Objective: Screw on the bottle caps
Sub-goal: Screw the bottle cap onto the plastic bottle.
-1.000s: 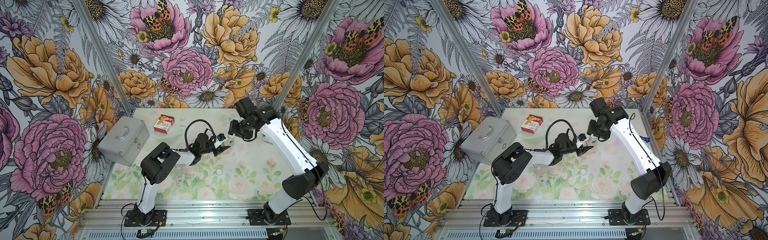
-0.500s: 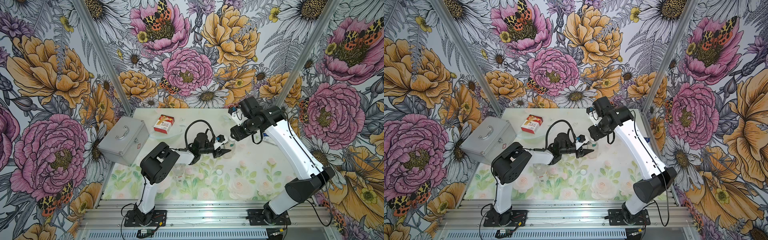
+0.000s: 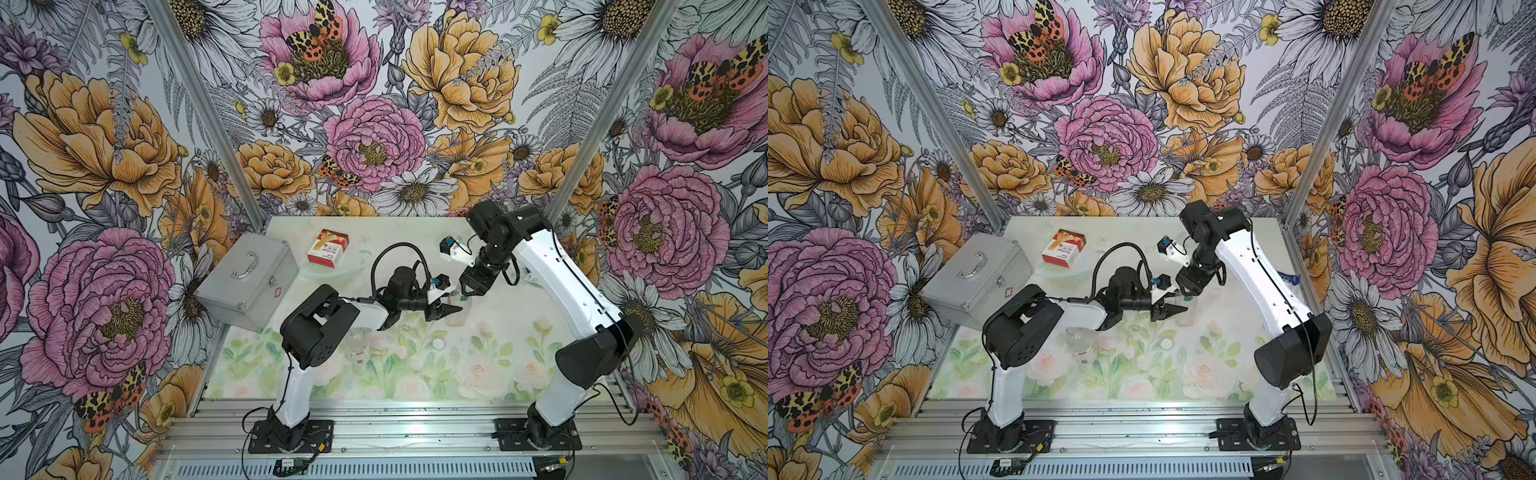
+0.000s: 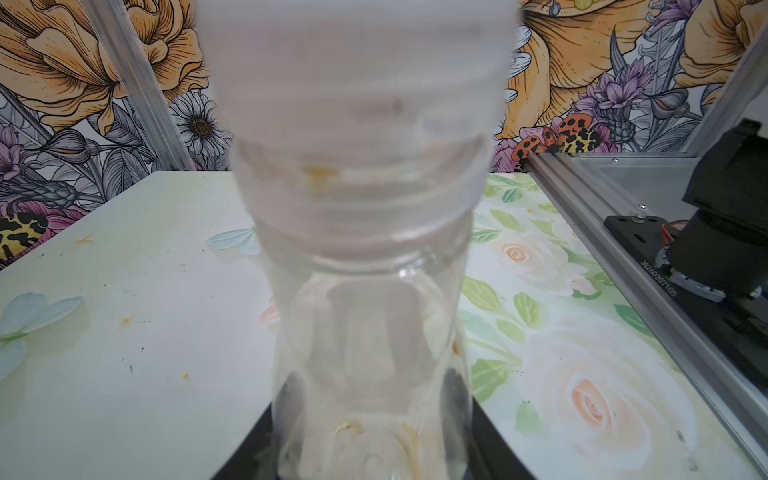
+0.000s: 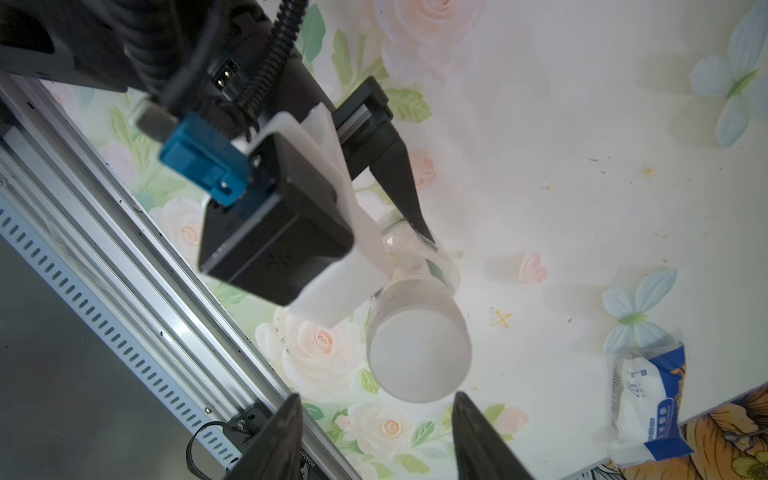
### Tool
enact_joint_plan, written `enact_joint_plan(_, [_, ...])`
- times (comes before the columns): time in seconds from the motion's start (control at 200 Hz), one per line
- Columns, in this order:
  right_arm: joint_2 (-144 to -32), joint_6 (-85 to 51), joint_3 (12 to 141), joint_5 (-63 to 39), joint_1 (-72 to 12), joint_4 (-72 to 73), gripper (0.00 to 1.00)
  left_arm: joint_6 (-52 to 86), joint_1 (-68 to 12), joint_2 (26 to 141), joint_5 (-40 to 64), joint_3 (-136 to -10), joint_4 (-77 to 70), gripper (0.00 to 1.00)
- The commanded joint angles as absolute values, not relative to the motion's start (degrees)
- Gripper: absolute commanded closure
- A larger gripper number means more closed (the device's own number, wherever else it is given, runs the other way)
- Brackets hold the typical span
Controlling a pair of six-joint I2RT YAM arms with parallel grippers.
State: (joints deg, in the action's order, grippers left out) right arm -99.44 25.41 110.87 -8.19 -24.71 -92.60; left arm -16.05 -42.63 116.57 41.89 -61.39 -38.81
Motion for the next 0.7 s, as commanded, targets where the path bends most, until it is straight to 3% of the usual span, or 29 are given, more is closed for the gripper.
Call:
enact_joint_plan(0.0, [-100.7, 26.3, 113.9, -6.4, -24.6, -92.6, 0.42, -17.9, -43.0, 113.8, 44.0, -60.6, -38.3, 0.55])
enact_joint_plan(0.305, [-102.4, 26.2, 114.5, -7.3, -24.6, -91.7, 0.42, -18.6, -43.1, 113.2, 44.9, -60.7, -38.1, 0.55])
enact_joint_plan(0.696, [-104.1, 24.1, 113.5, -8.0, -24.7, -90.4, 0.59, -18.3, -43.0, 112.9, 44.7, -60.9, -38.1, 0.55])
